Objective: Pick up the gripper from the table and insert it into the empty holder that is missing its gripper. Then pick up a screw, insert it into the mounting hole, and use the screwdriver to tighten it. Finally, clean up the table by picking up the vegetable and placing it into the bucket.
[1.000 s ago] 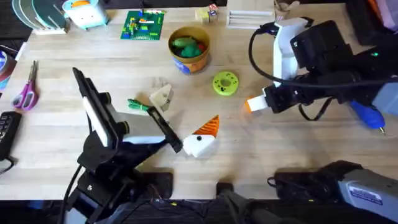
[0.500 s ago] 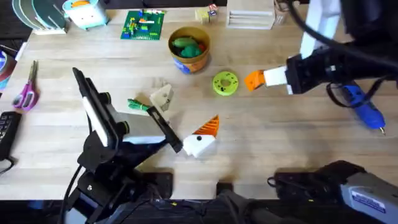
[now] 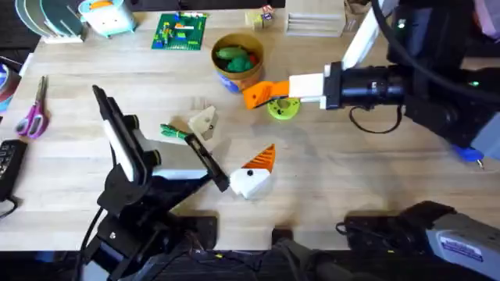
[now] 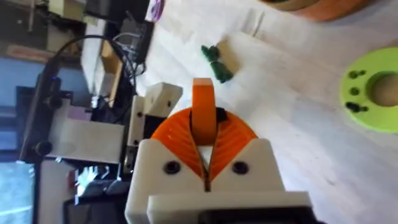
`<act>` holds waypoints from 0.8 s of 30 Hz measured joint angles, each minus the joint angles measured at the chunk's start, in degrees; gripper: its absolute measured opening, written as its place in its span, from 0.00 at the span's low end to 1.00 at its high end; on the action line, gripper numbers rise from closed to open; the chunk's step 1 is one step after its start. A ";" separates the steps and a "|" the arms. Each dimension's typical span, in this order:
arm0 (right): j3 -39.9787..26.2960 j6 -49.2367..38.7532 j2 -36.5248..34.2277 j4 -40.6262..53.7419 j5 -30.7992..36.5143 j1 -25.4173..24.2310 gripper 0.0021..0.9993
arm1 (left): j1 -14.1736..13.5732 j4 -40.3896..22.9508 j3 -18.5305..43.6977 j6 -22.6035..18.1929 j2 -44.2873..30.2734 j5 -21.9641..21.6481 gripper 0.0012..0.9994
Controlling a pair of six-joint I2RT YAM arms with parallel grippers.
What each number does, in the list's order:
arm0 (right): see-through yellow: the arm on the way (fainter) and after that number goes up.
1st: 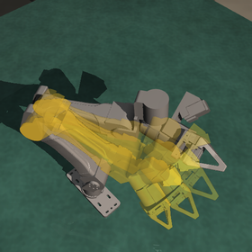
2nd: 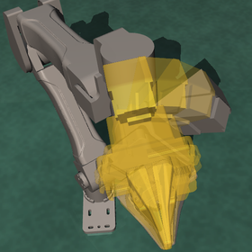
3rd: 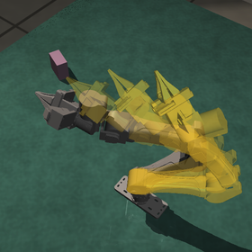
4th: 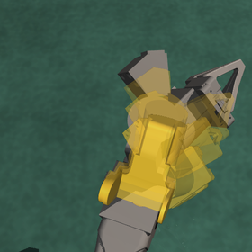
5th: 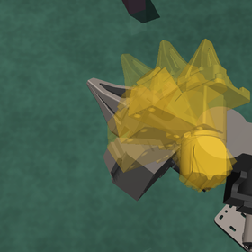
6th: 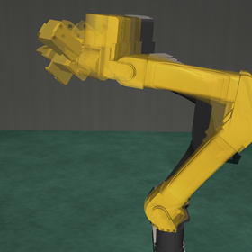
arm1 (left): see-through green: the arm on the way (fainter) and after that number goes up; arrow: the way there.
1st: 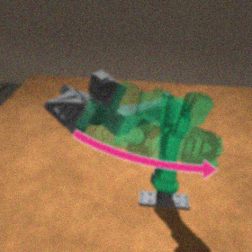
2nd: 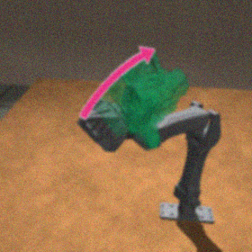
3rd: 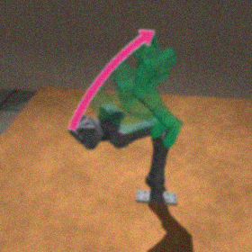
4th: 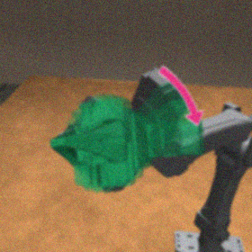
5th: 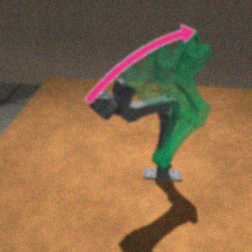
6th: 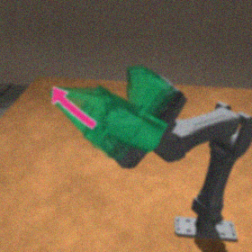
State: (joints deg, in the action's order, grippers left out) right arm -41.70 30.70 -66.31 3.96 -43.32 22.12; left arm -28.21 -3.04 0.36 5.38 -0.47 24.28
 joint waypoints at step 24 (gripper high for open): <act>0.18 22.49 -14.58 -17.81 -14.66 7.11 0.01 | 0.39 -0.16 0.00 4.94 0.00 -1.99 0.99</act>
State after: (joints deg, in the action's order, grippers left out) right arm -41.52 53.19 -80.89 -13.84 -57.98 29.23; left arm -27.82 -3.20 0.36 10.32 -0.47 22.29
